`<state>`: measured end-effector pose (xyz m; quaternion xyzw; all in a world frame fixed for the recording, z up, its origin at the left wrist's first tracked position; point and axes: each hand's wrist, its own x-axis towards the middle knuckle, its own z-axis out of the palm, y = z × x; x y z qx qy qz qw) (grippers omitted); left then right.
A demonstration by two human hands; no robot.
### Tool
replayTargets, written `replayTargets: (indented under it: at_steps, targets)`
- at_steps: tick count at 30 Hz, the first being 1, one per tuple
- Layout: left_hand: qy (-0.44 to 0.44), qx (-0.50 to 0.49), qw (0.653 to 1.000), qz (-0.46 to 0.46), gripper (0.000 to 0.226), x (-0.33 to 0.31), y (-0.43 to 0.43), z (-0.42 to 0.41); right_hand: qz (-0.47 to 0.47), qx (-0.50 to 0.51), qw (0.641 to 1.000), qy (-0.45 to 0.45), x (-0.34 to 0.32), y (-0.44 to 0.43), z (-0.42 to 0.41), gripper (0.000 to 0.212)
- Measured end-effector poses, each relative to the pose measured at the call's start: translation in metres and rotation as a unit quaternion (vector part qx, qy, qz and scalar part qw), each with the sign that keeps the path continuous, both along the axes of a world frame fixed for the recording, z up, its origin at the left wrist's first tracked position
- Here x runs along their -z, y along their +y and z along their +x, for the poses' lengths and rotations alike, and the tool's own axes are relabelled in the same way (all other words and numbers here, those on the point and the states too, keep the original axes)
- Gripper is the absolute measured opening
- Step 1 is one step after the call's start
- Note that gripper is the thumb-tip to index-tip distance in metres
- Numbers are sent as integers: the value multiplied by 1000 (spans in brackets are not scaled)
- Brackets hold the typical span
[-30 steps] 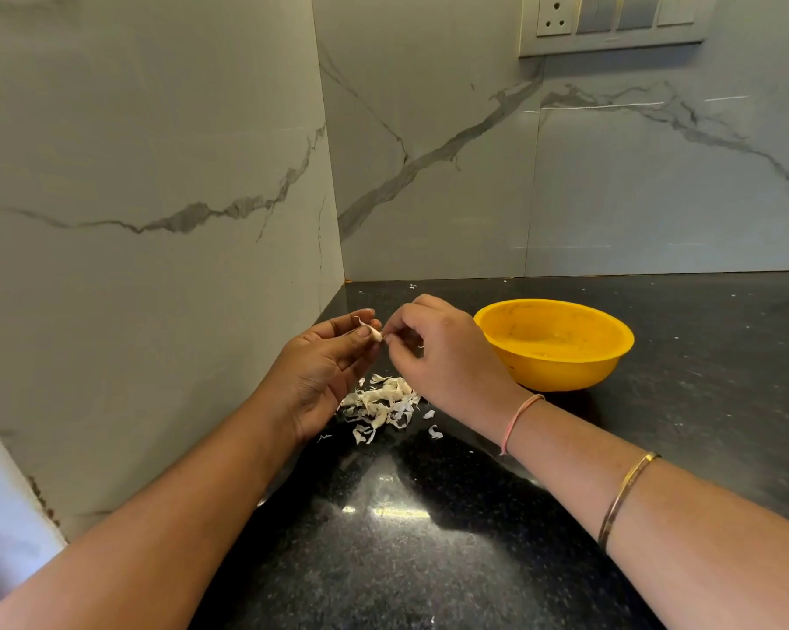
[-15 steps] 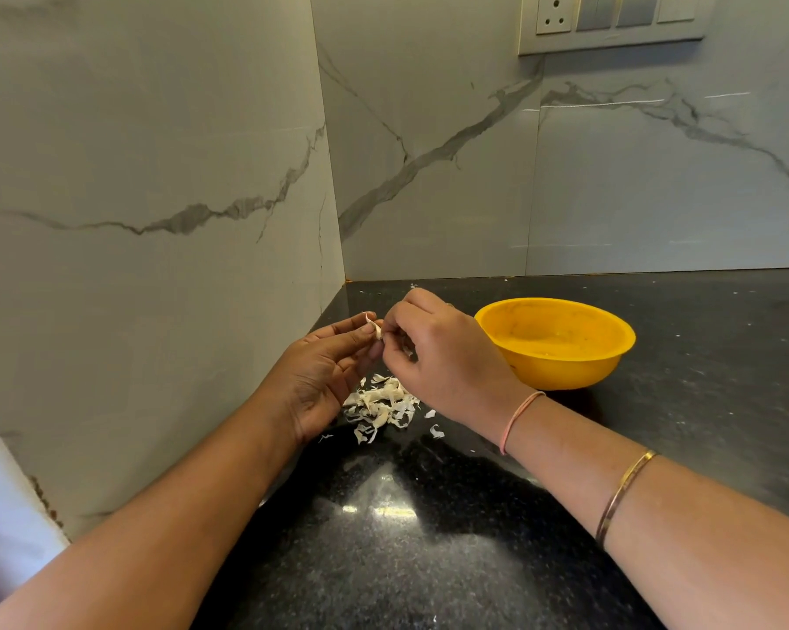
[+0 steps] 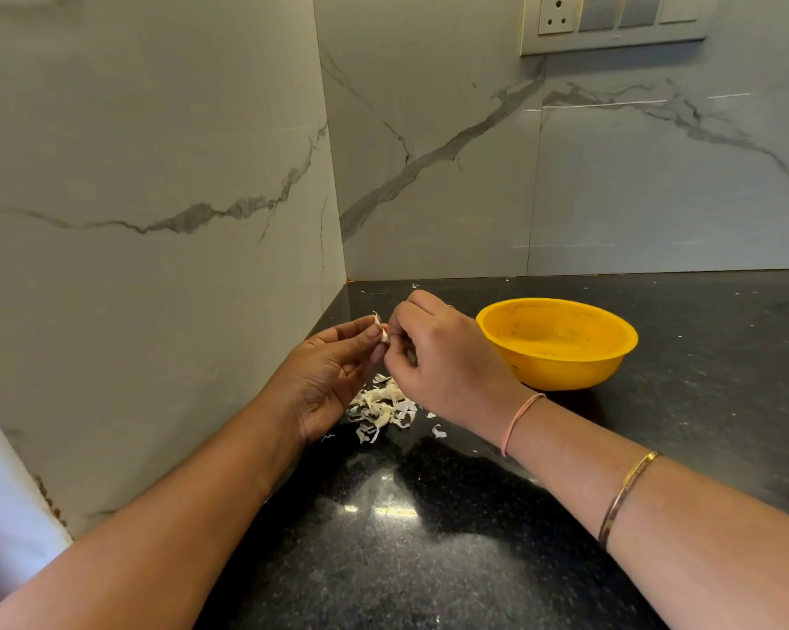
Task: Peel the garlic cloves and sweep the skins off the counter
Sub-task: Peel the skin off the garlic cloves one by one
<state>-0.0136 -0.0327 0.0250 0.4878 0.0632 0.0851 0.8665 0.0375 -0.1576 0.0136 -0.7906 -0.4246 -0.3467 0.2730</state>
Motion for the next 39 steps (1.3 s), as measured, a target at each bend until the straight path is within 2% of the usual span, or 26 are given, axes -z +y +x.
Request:
replayTargets:
  at_steps: [11,17,21,27,32,39]
  targets:
    - [12,30,999,29,19,2,1,1,50,14,997,53,-5,-7,4,5]
    - [-15,2,1000,9,30,0,4,1,25,5,995,101,-1,-5,6,22]
    - [-19,-6,1000,12,28,0,3,2,18,-22,993,113,-1,-4,4,4]
    - [-21,4,1000,23,25,0,2,1,33,-43,991,120,0,-4,2,14]
    - [-15,15,999,38,19,1,2,1,47,-46,992,111,-1,-4,2,8]
    - [9,-23,996,83,10,5,3,3,48,-42,994,93,1,-3,4,14]
